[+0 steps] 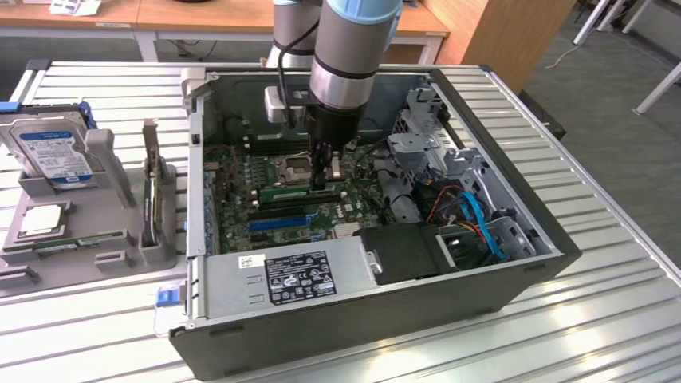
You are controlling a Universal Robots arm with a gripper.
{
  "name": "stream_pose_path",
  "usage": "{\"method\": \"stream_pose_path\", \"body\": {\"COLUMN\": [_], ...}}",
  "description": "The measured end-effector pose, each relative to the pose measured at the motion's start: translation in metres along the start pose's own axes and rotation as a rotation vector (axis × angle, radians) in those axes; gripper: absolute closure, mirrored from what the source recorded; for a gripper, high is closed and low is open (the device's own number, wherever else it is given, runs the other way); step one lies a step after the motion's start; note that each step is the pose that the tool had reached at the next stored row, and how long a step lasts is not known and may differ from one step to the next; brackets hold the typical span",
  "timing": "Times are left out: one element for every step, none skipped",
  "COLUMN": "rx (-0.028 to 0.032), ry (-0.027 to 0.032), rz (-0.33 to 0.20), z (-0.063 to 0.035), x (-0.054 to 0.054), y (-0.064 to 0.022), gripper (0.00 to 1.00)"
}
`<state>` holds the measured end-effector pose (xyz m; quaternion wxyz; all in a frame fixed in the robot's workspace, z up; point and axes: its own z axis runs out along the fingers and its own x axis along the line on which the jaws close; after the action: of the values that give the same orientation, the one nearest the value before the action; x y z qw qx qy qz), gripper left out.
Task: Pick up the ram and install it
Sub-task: 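Insert the ram into the slot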
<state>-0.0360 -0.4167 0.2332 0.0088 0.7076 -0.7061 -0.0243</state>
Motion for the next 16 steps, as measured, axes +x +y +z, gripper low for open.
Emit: {"method": "stream_pose_path", "body": {"rx": [0.0001, 0.0001, 0.0, -0.0001, -0.0001, -0.0001, 0.0, 0.0, 0.0, 0.0, -0.0001, -0.0001, -0.0001, -0.0001, -0.0001, -0.0001], "ry": [-0.0001, -0.0002, 0.0, 0.0001, 0.0, 0.0, -0.0002, -0.0005, -0.0006, -0.0006, -0.0004, -0.0004, -0.0005, -0.0005, -0.0005, -0.0005], "rz": [0.0, 0.0, 0.0, 0.0, 0.0, 0.0, 0.0, 0.0, 0.0, 0.0, 0.0, 0.0, 0.0, 0.0, 0.0, 0.0], "z": [0.0003, 0.0008, 0.001, 0.001, 0.0011, 0.0011, 0.0012, 0.0013, 0.0015, 0.0016, 0.0016, 0.0016, 0.0017, 0.0017, 0.0018, 0.0018], "x": [0.0, 0.0, 0.0, 0.0001, 0.0001, 0.0001, 0.0001, 0.0001, 0.0001, 0.0001, 0.0001, 0.0001, 0.0001, 0.0001, 0.0001, 0.0001], "y": [0.0, 0.0, 0.0, 0.0, 0.0, 0.0, 0.0, 0.0, 0.0, 0.0, 0.0, 0.0, 0.0, 0.0, -0.0001, -0.0001], "gripper": [0.89, 0.89, 0.89, 0.89, 0.89, 0.89, 0.89, 0.89, 0.89, 0.89, 0.89, 0.89, 0.89, 0.89, 0.89, 0.89]}}
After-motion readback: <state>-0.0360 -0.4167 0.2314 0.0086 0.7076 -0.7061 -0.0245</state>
